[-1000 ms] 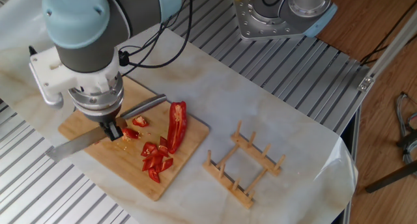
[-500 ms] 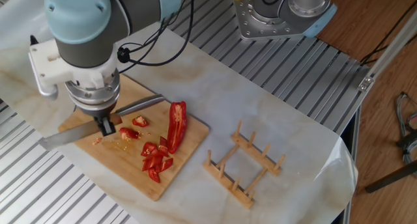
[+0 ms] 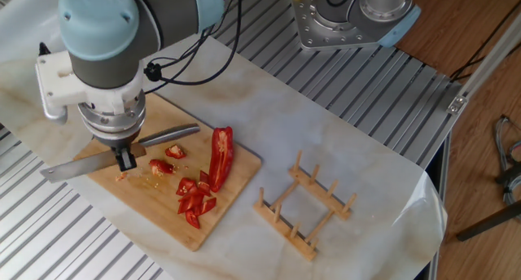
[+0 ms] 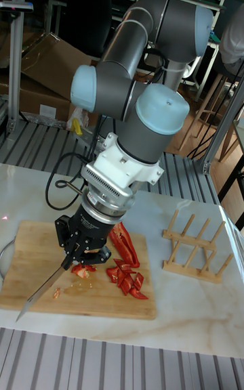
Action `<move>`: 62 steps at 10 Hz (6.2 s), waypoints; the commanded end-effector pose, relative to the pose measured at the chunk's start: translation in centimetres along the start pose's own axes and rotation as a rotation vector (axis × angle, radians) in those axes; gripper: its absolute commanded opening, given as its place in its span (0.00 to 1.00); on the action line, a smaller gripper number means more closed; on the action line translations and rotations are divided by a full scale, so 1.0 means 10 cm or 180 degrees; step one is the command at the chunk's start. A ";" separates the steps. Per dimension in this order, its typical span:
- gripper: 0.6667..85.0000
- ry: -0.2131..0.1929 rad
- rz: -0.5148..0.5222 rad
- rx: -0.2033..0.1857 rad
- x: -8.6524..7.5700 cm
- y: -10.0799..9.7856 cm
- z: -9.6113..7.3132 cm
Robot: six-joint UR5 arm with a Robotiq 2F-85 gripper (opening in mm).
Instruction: Chop the chili peppers
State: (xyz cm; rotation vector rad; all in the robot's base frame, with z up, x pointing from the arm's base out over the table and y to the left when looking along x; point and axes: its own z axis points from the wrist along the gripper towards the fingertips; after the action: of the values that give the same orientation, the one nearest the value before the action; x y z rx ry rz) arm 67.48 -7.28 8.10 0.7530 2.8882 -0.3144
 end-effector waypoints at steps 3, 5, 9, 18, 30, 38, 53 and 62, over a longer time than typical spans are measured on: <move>0.01 0.0144 -0.0043 0.0004 0.11 0.04 0.07; 0.01 0.0191 -0.0046 -0.0020 0.16 0.08 0.07; 0.01 0.0145 0.0014 -0.0055 0.10 0.18 0.07; 0.01 0.0086 -0.0057 -0.0101 -0.05 0.55 -0.09; 0.01 -0.0080 -0.1808 -0.0066 0.07 0.82 -0.29; 0.01 -0.0032 -0.1699 -0.0355 0.29 0.74 -0.15; 0.01 -0.0155 -0.1633 -0.0322 0.14 0.67 -0.16; 0.01 -0.0099 -0.1612 -0.0338 0.22 0.70 -0.12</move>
State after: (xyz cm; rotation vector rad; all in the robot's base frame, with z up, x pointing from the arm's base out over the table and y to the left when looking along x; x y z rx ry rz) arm 69.14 -0.20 7.79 -0.0237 2.9892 -0.2317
